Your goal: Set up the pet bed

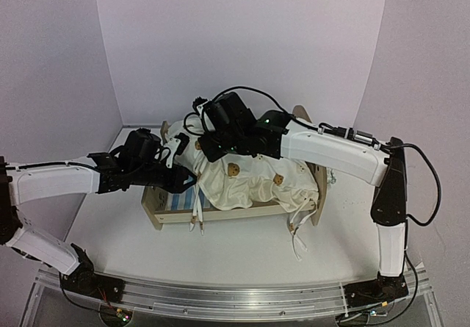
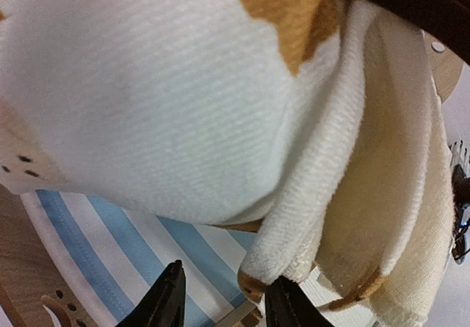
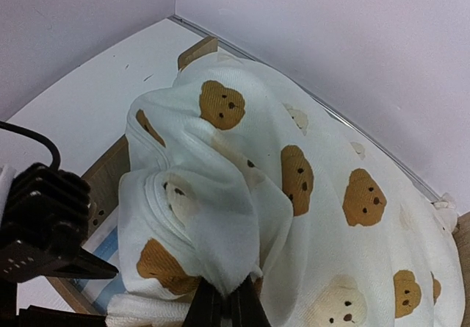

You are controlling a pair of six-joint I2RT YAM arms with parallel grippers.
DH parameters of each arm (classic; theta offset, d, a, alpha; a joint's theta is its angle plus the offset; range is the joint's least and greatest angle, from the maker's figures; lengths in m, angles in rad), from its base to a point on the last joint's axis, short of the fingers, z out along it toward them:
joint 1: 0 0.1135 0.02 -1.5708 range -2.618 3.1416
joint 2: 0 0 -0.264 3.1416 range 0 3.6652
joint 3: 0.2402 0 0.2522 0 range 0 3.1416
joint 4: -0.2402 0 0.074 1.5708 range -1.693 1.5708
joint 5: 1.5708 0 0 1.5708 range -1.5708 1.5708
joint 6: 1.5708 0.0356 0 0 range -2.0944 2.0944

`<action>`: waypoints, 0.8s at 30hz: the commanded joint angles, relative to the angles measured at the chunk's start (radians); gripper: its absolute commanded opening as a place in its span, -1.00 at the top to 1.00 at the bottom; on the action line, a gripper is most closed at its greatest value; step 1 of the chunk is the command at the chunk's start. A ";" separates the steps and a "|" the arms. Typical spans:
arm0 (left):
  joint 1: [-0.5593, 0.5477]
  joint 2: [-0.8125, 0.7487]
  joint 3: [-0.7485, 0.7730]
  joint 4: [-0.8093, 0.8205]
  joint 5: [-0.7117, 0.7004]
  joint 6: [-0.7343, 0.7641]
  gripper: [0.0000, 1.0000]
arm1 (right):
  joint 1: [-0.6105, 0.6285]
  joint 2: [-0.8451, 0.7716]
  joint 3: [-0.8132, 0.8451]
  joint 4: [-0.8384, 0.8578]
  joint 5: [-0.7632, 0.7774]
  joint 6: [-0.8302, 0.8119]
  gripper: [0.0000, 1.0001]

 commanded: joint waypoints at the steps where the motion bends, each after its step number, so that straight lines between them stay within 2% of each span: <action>1: -0.002 0.037 0.035 0.060 0.077 -0.013 0.58 | -0.010 -0.066 -0.009 0.030 0.014 0.015 1.00; 3: -0.003 0.039 0.062 0.025 0.071 -0.026 0.85 | -0.010 -0.070 -0.014 0.030 0.014 0.017 1.00; 5: -0.005 0.030 0.101 -0.047 0.030 -0.043 0.99 | -0.010 -0.075 -0.020 0.030 0.015 0.017 1.00; 9: -0.008 -0.011 0.188 -0.208 -0.078 -0.052 1.00 | -0.010 -0.087 -0.039 0.033 0.004 0.030 1.00; 13: -0.008 -0.060 0.240 -0.284 -0.209 -0.039 1.00 | -0.010 -0.092 -0.057 0.036 -0.018 0.055 1.00; 19: -0.008 -0.092 0.239 -0.314 -0.384 -0.060 1.00 | -0.010 -0.087 -0.071 0.041 -0.044 0.079 1.00; 24: -0.008 -0.126 0.200 -0.305 -0.467 -0.083 1.00 | -0.010 -0.086 -0.090 0.041 -0.078 0.105 1.00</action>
